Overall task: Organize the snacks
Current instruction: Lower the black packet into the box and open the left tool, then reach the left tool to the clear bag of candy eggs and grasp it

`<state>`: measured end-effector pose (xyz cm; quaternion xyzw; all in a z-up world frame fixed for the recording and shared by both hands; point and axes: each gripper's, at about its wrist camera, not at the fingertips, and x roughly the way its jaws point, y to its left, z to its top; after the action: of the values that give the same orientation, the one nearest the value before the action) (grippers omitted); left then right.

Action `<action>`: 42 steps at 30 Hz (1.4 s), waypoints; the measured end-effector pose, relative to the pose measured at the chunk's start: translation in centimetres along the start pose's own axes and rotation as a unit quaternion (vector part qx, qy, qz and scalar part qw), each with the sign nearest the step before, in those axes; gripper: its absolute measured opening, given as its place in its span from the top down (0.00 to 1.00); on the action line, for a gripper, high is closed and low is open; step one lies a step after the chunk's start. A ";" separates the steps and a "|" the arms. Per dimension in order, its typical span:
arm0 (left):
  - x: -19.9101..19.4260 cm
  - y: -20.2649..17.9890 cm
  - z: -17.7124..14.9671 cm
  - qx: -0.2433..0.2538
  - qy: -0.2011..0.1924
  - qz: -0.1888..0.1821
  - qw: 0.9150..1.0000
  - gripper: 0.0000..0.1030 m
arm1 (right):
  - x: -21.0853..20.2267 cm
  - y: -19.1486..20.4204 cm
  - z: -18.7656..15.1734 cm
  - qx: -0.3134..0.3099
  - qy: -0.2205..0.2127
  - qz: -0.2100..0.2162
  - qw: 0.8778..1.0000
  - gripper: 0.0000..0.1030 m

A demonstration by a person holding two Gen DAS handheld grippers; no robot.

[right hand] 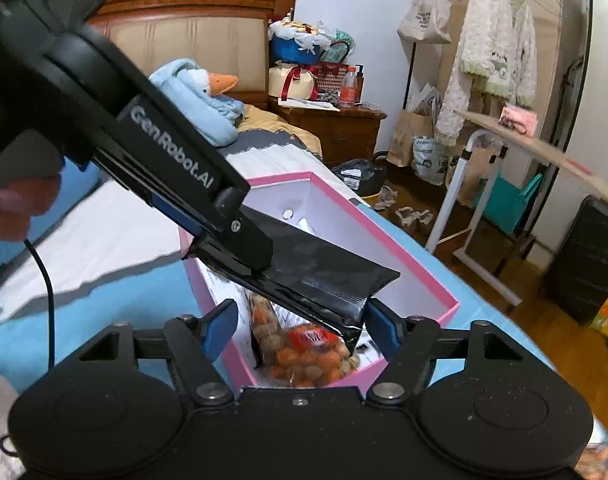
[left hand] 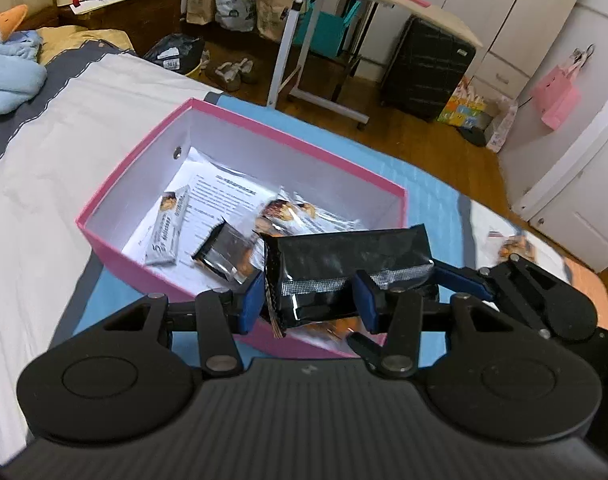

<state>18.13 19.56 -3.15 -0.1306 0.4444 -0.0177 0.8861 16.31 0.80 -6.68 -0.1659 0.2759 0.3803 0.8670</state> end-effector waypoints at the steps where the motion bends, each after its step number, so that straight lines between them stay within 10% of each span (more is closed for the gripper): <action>1: 0.6 0.2 0.4 0.003 0.000 0.005 1.000 0.56 | 0.5 -0.4 0.0 0.011 0.002 0.006 1.000 0.34; 11: 5.5 1.2 1.7 0.007 0.036 0.035 0.999 0.55 | 5.0 -2.0 -0.8 0.045 0.046 0.015 0.998 0.53; 20: 4.0 -0.7 1.4 0.065 0.012 0.085 0.994 0.47 | 2.4 -3.5 -1.0 0.081 0.030 0.005 0.996 0.45; 33: -1.7 -9.1 -0.3 0.165 -0.017 -0.007 0.986 0.34 | -11.5 -9.6 -5.4 0.161 0.032 -0.073 0.984 0.26; 42: 1.5 -18.0 -1.7 0.221 0.042 -0.096 0.970 0.24 | -16.8 -14.0 -9.1 0.140 0.085 -0.163 0.973 0.13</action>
<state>19.26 1.64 -0.86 0.0278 0.4516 -0.2058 0.8677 14.25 -22.47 -2.68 -0.1177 0.3681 0.1761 0.9053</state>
